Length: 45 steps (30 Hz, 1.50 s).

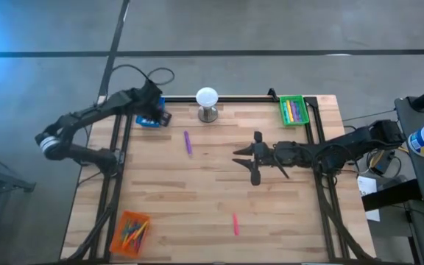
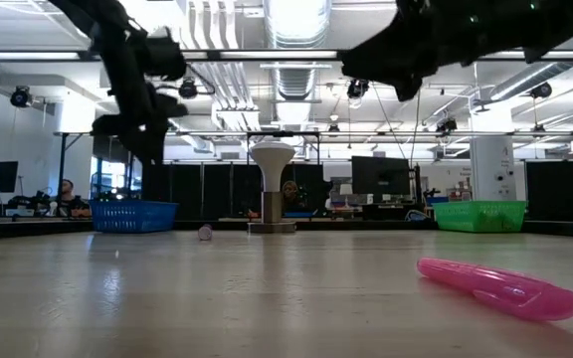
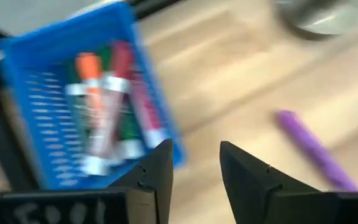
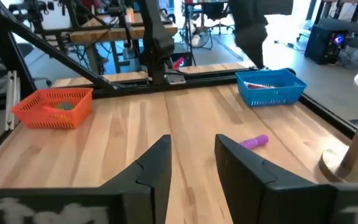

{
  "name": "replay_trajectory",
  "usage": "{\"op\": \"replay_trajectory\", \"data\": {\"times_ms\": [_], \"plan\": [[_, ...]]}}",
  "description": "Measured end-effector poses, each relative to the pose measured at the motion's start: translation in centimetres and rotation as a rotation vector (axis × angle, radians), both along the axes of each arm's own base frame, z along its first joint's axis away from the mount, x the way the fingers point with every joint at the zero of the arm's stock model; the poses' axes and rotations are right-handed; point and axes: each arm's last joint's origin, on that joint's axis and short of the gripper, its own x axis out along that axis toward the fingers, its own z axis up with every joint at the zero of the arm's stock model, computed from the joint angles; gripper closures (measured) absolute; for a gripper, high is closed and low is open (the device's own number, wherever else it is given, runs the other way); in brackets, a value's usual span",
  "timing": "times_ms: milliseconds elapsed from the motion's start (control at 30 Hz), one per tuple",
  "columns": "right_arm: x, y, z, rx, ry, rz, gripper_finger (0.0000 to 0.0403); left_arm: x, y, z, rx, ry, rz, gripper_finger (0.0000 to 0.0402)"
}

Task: Pick & Place Markers
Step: Put the violet highlighter pen into the green bin

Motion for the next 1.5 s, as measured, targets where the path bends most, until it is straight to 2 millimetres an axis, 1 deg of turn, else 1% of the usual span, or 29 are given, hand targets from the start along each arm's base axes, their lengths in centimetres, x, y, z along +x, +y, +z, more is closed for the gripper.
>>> {"op": "replay_trajectory", "data": {"times_ms": [167, 267, 400, 500, 667, 800, 1033, 1233, 1500], "plan": [[-1.0, -0.2, -1.8, 0.041, -0.013, -0.026, 0.0314, 2.6, -4.1, -0.1, 0.007, -0.157, -0.04, 0.0277], [-1.3, -0.3, -2.2, 0.044, -0.007, -0.044, 0.0331, 4.2, -6.2, -1.0, -0.002, -0.241, -0.039, 0.0277], [-1.4, -0.3, -2.2, 0.04, 0.001, -0.044, 0.0347, 5.7, -8.2, -2.4, -0.018, -0.278, 0.046, 0.0277], [-1.4, -0.3, -2.2, 0.035, 0.002, -0.043, 0.035, 6.6, -9.0, -3.5, -0.055, -0.266, 0.096, 0.0276], [-1.5, -0.3, -2.5, 0.016, 0.033, -0.04, 0.0349, 8.1, -9.1, -5.6, -0.116, -0.27, 0.216, 0.0265], [-1.6, -0.3, -2.7, 0.013, 0.039, -0.038, 0.0349, 9.6, -8.9, -7.1, -0.139, -0.233, 0.244, 0.0257], [-1.8, -0.3, -3.0, 0.003, 0.053, -0.035, 0.0349, 11.8, -8.5, -8.2, -0.147, -0.192, 0.248, 0.0254], [-1.8, -0.3, -3.0, -0.004, 0.054, -0.034, 0.0349, 12.5, -8.4, -9.4, -0.152, -0.156, 0.249, 0.0254], [-1.8, -0.3, -3.1, -0.008, 0.055, -0.033, 0.0349, 12.5, -8.6, -10.3, -0.146, -0.093, 0.186, 0.0255]]}}
